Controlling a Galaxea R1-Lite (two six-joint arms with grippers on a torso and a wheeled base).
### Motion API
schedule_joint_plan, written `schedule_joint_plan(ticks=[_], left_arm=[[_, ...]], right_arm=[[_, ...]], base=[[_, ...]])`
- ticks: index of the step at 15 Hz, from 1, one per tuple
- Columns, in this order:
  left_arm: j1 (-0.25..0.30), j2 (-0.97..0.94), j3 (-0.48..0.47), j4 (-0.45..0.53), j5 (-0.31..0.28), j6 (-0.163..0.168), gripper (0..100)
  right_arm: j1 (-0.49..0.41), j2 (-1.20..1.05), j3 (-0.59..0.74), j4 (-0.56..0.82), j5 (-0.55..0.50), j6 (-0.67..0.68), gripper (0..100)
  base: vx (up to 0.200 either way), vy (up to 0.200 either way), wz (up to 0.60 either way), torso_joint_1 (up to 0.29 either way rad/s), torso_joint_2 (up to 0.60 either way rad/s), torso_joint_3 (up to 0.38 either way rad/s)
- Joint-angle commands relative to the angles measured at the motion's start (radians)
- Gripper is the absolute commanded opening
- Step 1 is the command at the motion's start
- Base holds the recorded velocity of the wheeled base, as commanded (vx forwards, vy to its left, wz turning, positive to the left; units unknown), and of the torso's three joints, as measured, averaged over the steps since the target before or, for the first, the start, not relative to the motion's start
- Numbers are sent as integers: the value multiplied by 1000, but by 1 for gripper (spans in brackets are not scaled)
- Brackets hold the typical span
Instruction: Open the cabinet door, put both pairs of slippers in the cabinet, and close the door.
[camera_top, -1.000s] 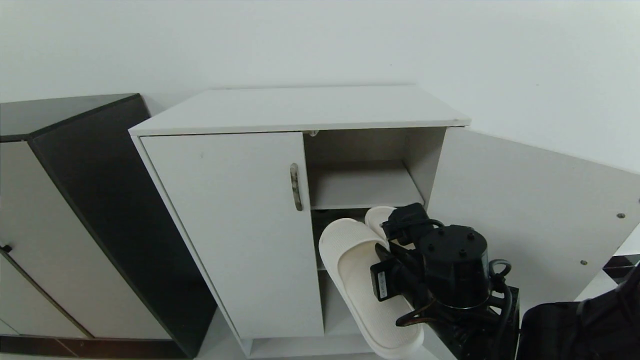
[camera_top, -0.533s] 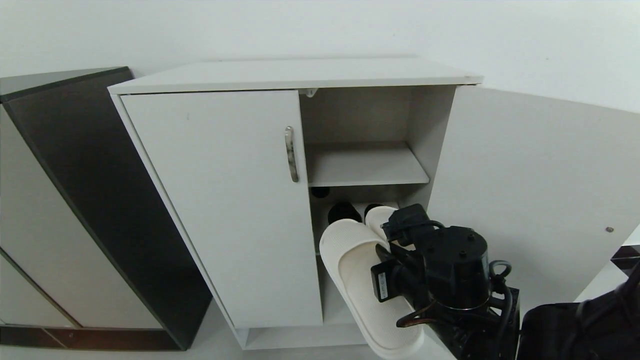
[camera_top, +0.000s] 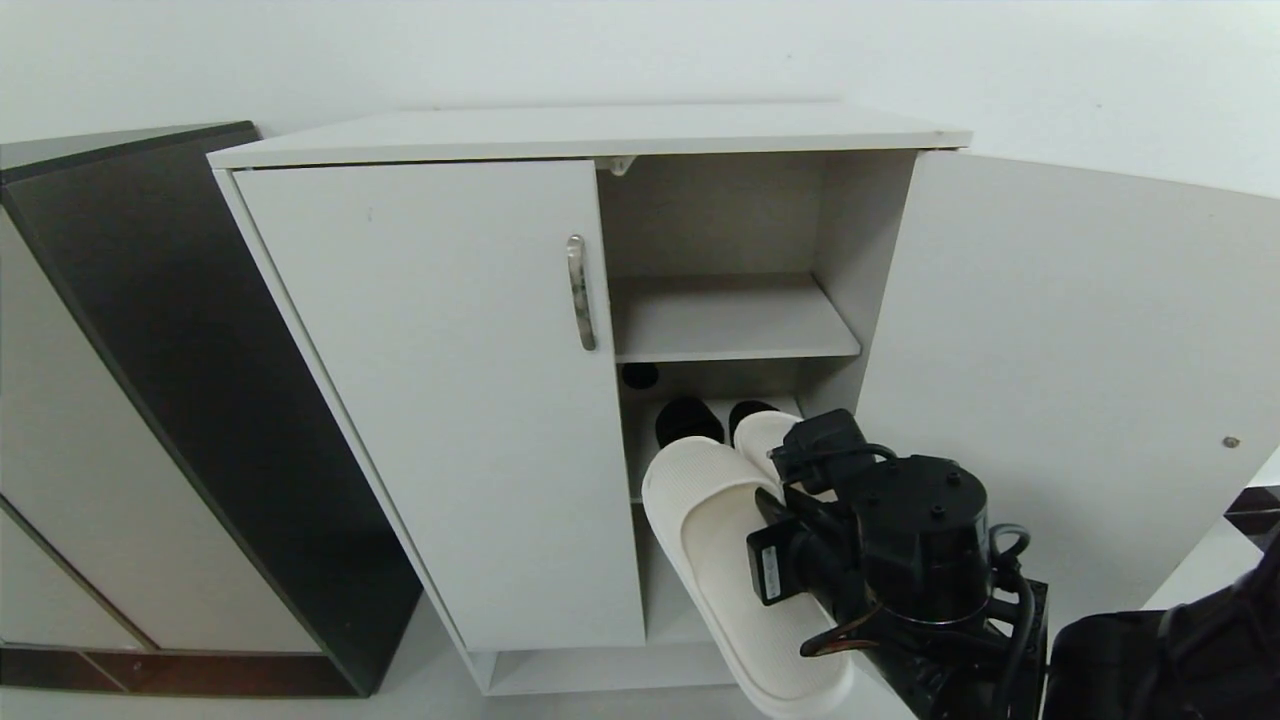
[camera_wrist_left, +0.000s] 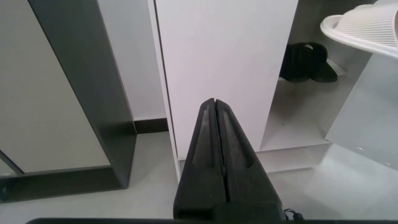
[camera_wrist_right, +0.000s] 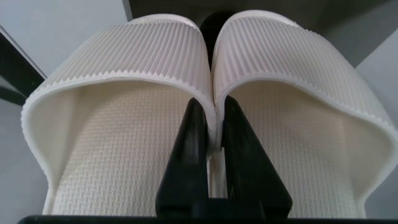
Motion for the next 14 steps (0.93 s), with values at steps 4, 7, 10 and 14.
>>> schedule_joint_plan(ticks=[4, 7, 10, 14], left_arm=[[0, 1, 0, 0, 0, 0, 0], [0, 1, 0, 0, 0, 1, 0], [0, 1, 0, 0, 0, 0, 0], [0, 1, 0, 0, -1, 3, 0]], right_arm=[[-11, 11, -34, 0, -21, -51, 0], [-43, 3, -200, 177, -87, 1, 0], [-20, 4, -424, 468, -242, 148, 0], [-9, 43, -547, 523, -293, 150, 0]], base=[[0, 0, 0, 0, 0, 0], [0, 0, 0, 0, 0, 0], [0, 0, 0, 0, 0, 0], [0, 0, 0, 0, 0, 0]])
